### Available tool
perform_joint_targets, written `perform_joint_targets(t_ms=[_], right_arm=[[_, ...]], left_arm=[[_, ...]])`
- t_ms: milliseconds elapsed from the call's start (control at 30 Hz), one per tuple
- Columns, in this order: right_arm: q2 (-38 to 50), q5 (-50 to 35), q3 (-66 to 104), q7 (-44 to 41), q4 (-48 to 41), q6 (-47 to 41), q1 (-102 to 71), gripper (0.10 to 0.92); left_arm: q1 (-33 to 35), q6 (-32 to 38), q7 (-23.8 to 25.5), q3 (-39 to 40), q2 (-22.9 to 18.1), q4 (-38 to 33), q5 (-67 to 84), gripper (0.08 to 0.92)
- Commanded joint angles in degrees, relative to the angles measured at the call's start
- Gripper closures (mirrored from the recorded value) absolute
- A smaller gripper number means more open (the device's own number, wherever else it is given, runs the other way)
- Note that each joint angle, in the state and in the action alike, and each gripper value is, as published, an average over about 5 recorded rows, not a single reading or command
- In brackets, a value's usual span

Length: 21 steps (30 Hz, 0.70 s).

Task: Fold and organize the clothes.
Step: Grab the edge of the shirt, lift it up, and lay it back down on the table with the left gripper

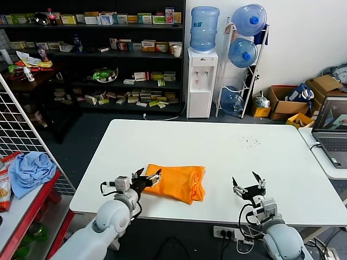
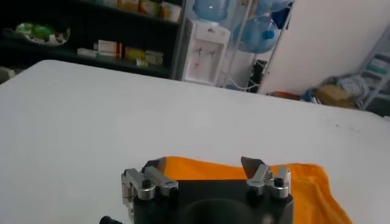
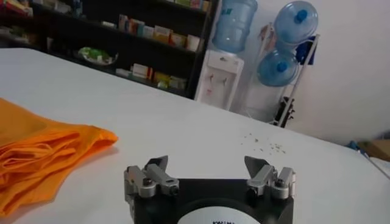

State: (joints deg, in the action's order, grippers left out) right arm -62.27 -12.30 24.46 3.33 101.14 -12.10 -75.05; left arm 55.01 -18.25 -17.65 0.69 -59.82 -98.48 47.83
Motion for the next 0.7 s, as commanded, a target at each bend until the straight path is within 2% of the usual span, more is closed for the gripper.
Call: perform_joint_targets(t_ms=[33, 333, 700], right_arm=[[0.0, 0.0, 0.1, -0.2, 0.2, 0.2, -0.5, 0.203], [0.2, -0.2, 1.1, -0.5, 0.8, 0.5, -1.6, 0.203], [0.5, -0.6, 1.6, -0.6, 1.4, 0.3, -2.2, 0.203]], left_arm=[[1.1, -5.5, 9.4, -4.8, 7.0, 0.8, -0.4, 0.177], [-1.5, -7.2, 13.5, -3.5, 4.9, 6.0, 0.9, 0.177], [-4.1, -7.6, 16.0, -2.5, 1.9, 12.3, -0.5, 0.177]])
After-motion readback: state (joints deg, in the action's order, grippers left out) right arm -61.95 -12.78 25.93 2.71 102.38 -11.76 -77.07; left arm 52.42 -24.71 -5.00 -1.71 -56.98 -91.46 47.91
